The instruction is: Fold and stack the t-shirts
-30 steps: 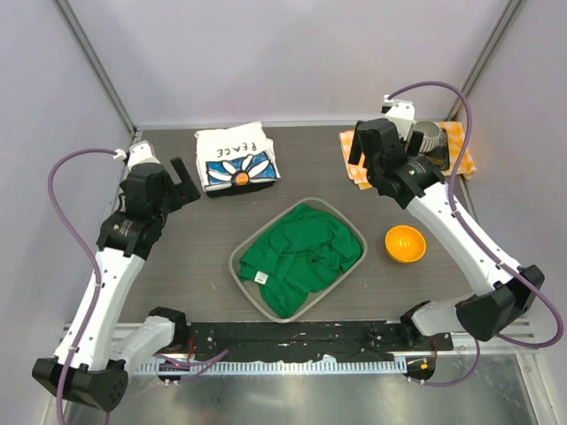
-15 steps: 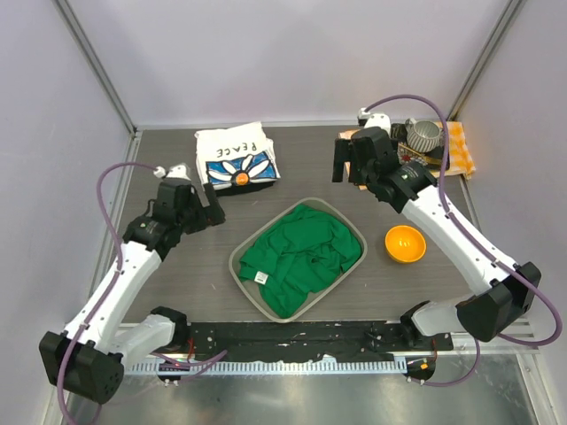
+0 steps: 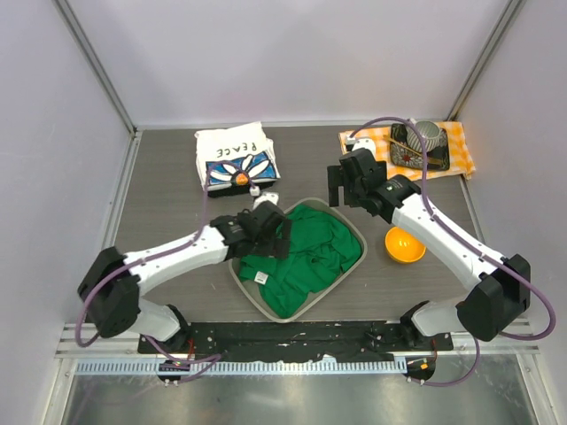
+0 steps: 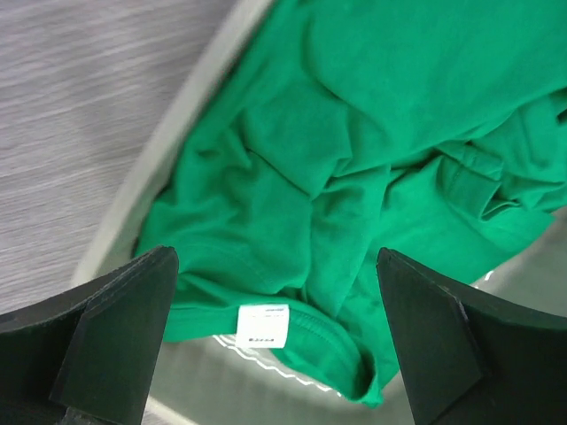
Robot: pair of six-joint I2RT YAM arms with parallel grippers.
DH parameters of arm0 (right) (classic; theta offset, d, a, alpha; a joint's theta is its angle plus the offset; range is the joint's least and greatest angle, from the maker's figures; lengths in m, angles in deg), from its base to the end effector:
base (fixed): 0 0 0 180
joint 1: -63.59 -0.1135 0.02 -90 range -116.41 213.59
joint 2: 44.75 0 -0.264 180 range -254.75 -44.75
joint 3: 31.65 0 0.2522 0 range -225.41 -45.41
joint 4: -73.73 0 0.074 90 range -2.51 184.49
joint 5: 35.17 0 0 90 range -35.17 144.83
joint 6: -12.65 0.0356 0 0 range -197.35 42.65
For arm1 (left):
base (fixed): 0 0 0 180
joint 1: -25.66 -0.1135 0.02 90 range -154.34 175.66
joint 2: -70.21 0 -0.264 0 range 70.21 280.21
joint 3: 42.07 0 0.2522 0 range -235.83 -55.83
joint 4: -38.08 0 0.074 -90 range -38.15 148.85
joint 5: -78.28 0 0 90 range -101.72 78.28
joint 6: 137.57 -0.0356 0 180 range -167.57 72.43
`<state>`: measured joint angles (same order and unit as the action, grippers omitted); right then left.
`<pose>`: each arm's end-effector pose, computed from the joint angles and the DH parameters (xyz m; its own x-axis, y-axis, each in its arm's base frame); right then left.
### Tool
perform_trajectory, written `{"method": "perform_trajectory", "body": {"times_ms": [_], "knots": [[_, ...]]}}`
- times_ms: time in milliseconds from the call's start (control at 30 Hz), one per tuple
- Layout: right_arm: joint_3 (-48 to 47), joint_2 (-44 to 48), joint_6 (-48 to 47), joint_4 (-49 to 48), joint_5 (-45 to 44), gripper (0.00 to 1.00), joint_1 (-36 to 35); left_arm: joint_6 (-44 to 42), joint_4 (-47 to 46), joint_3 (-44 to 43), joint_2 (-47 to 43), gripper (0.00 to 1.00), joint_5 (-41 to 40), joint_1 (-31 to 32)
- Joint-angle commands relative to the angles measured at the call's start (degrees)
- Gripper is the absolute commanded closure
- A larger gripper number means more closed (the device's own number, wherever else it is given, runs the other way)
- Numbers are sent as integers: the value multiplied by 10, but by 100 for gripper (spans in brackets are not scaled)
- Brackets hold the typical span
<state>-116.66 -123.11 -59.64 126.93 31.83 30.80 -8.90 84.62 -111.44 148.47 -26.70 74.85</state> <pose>0.2519 0.1457 0.3238 -0.6643 -0.0949 -0.7414 -0.0740 0.9954 -0.0610 0.1880 -0.2036 0.2438 -0.8171 0.0228 -0.5760 0.1598 0.9690 -0.1884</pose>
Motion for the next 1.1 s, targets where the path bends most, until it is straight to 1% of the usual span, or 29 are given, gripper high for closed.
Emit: {"method": "perform_trajectory", "body": {"times_ms": [0,67,100,367,433,567,600,633,667,733,767,800,833,967,1067], "knots": [[12,20,3,-23,-5,0,-3,15,-20,-56,89,0,-48,50],[17,24,3,-22,-3,0,-2,4,-8,-84,123,0,-71,66],[19,28,1,-23,-2,0,-2,3,-6,-92,154,0,-75,68],[37,50,1,-30,13,0,-3,10,26,-140,264,0,-126,71],[37,54,1,-30,14,0,-3,16,29,-143,290,0,-126,71],[37,62,1,-29,11,0,-3,16,10,-136,319,1,-100,73],[37,61,1,-29,9,0,-3,17,5,-129,320,5,-95,73],[38,62,1,-28,8,0,-3,18,-9,-124,321,12,-88,74],[39,60,1,-27,7,0,-2,21,-13,-122,320,32,-73,74],[39,58,3,-24,-5,0,-3,26,-17,-113,316,54,-62,74],[39,56,6,-22,-9,0,-3,29,-19,-108,306,79,-61,75],[40,53,6,-23,-14,1,-3,34,-19,-100,301,93,-62,76],[39,51,8,-22,-17,0,-3,36,-19,-94,297,100,-63,76],[37,40,17,-18,-21,0,-3,38,-13,-75,257,100,-73,76],[43,30,28,-18,-45,0,-1,39,6,-72,198,100,-86,76]]}}
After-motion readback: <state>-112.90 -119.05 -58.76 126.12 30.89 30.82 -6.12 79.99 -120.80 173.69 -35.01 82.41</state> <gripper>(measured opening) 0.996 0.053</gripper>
